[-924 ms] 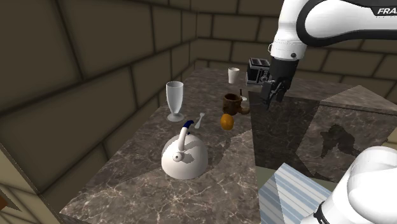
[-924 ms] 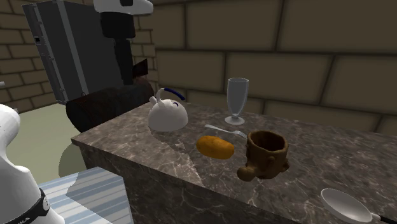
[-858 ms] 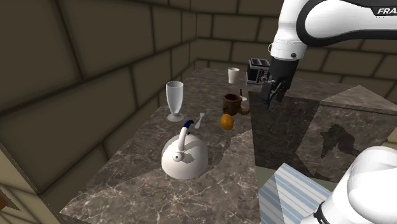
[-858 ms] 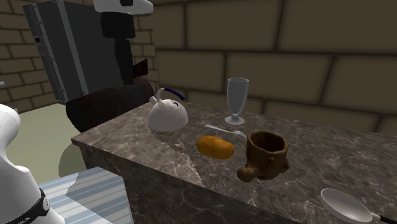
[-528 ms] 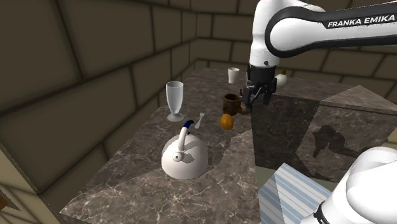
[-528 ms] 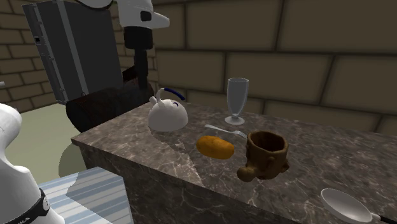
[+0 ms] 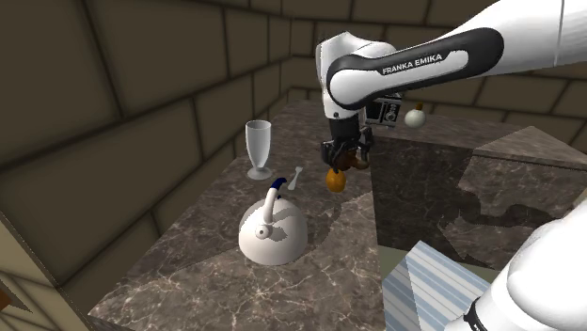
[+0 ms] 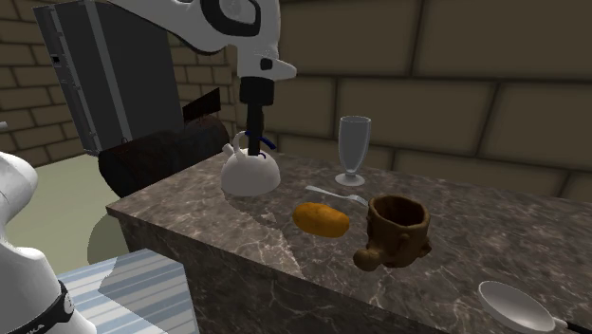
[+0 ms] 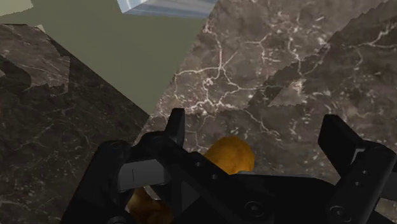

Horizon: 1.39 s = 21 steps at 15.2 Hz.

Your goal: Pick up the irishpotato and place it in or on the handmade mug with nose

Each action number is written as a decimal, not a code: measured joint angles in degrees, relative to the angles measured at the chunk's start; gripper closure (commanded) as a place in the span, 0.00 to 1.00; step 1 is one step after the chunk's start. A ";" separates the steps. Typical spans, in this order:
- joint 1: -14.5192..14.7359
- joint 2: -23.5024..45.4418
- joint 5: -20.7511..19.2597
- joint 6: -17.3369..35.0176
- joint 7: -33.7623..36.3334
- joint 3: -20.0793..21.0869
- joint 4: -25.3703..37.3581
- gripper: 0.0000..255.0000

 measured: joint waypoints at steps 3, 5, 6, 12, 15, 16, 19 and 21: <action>-0.58 9.08 -3.36 -0.72 7.31 0.82 5.81 0.00; -0.79 14.76 -5.55 -2.24 11.35 0.56 10.40 0.00; -0.69 17.57 -6.51 -3.17 13.39 0.37 12.77 0.00; 0.61 34.48 -10.94 -8.79 23.71 -2.50 27.86 0.00; 0.57 37.84 -11.69 -9.21 25.80 -3.65 29.96 0.00; 0.47 38.04 -11.79 -8.80 25.96 -3.77 29.65 0.00; -0.01 37.58 -11.95 -6.69 26.35 -3.95 27.02 0.00; -0.37 37.40 -12.12 -5.26 26.44 -4.10 25.43 0.00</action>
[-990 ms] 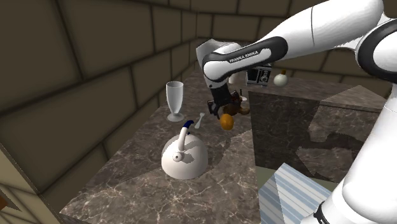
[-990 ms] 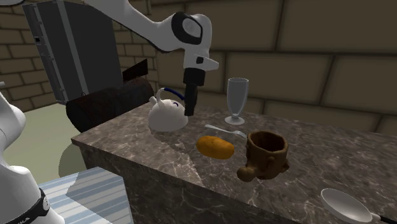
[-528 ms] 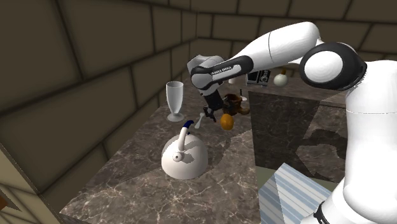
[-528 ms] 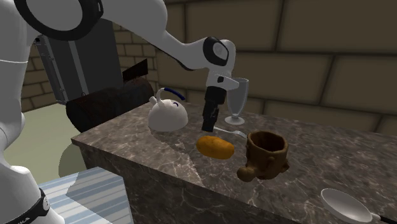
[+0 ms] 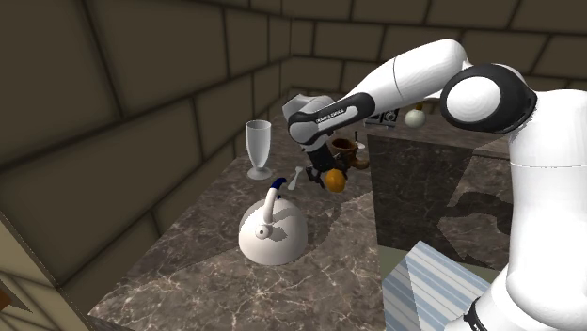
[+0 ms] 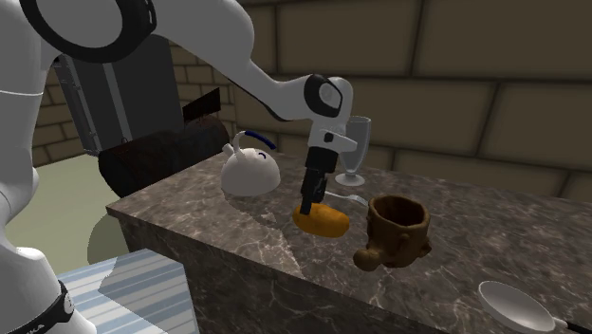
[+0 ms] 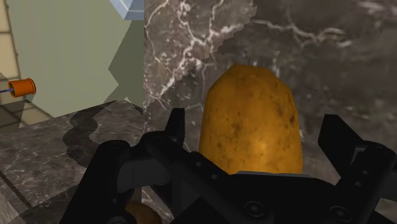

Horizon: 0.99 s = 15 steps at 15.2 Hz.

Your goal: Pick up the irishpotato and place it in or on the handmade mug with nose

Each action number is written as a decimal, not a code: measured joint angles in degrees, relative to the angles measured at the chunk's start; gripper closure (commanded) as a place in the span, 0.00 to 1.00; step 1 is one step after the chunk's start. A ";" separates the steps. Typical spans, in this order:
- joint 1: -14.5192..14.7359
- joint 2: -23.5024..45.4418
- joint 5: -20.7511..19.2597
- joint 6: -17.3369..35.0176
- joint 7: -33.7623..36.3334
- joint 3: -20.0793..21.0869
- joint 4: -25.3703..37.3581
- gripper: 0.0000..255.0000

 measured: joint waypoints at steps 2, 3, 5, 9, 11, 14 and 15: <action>-0.07 0.00 -0.04 0.44 0.07 -0.02 -0.44 0.00; -0.07 -0.02 -0.05 0.52 0.10 -0.02 -0.53 0.00; -0.08 -0.04 -0.05 0.58 0.11 -0.02 -0.60 0.00; -0.09 -0.07 -0.06 0.56 0.11 -0.03 -0.61 1.00; -0.09 -0.09 -0.06 0.54 0.11 -0.03 -0.59 1.00; -0.09 -0.08 -0.07 0.52 0.10 -0.03 -0.56 1.00; -0.09 -0.08 -0.07 0.50 0.10 -0.03 -0.55 1.00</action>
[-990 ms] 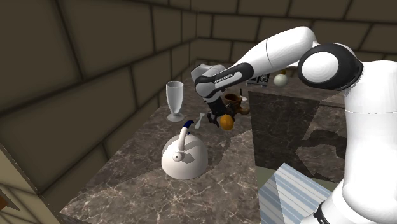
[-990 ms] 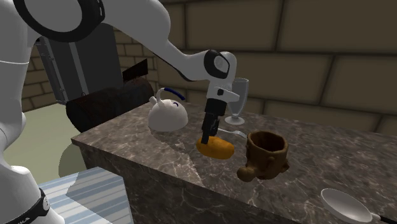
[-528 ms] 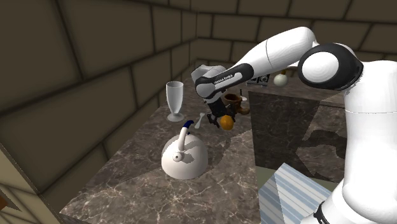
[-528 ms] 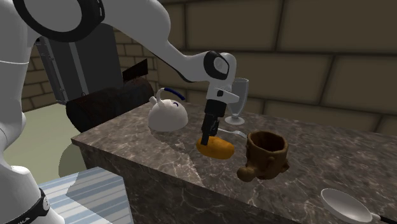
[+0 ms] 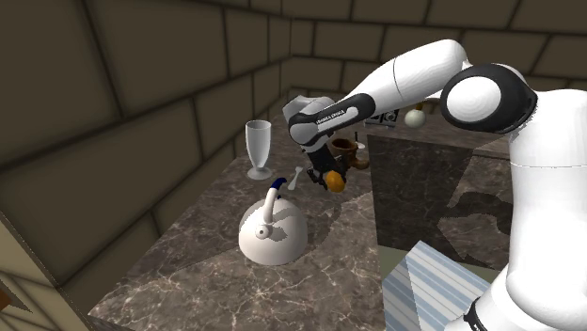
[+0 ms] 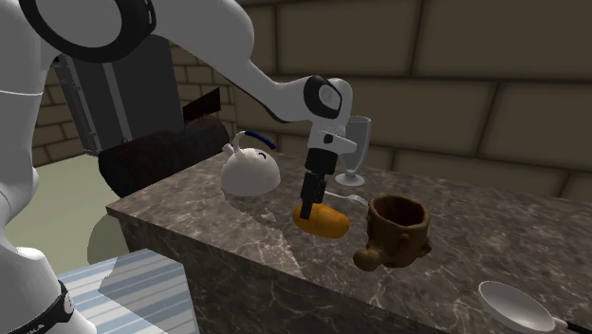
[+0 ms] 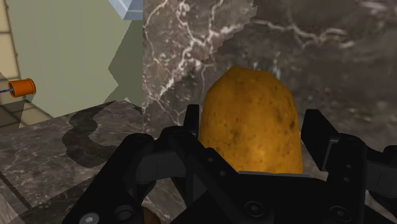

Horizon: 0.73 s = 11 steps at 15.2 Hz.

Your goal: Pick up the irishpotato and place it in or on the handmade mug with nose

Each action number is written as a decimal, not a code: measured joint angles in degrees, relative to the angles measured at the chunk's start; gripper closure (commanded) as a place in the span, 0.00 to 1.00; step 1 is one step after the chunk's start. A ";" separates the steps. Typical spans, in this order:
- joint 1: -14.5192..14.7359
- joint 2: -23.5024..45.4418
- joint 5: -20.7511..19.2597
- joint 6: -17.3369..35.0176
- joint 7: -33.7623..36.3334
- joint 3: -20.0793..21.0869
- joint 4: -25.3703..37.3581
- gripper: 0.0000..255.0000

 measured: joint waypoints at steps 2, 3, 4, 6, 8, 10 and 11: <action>0.00 -0.01 0.00 0.01 0.01 0.00 -0.02 1.00; -0.01 -0.10 0.03 -0.27 -0.11 0.01 0.18 1.00; 0.00 -0.25 0.06 -0.69 -0.28 0.02 0.48 1.00; 0.11 -0.90 0.26 -1.73 -0.46 0.14 0.89 1.00; 0.07 -1.36 0.31 -2.87 -0.96 0.13 1.70 1.00; 0.08 -1.86 0.40 -4.00 -1.35 0.15 2.39 1.00; 0.09 -2.34 0.49 -4.68 -1.56 0.19 2.62 1.00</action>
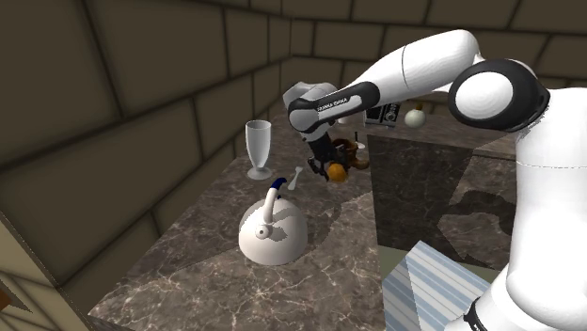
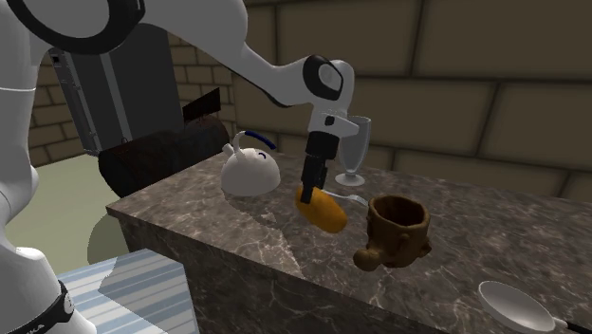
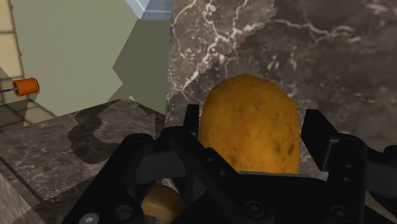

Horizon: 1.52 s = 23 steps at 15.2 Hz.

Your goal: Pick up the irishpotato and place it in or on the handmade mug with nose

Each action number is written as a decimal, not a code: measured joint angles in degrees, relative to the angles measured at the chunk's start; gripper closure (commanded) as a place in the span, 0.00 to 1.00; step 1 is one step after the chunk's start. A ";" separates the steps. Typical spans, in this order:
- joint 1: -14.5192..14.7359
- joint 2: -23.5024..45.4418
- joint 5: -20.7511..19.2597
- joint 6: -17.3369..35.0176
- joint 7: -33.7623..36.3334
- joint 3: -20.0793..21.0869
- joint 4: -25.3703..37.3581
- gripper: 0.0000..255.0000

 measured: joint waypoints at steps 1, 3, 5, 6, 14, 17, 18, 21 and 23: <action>0.07 -0.27 0.08 -0.60 -0.10 0.05 0.36 1.00; 0.11 -0.81 0.18 -1.74 -0.45 0.10 1.01 1.00; 0.17 -1.36 0.26 -2.98 -0.81 0.14 1.76 1.00; 0.15 -1.70 0.29 -3.60 -1.06 0.14 2.08 1.00; 0.36 -3.10 0.38 -8.71 -2.69 0.18 6.08 1.00; 0.56 -3.48 0.40 -10.80 -3.20 0.24 7.85 1.00; 0.68 -3.37 0.36 -11.64 -3.38 0.25 8.83 1.00; 0.72 -3.59 0.22 -13.69 -4.17 0.19 10.80 1.00; 0.85 -3.74 0.16 -15.12 -4.57 0.20 12.15 1.00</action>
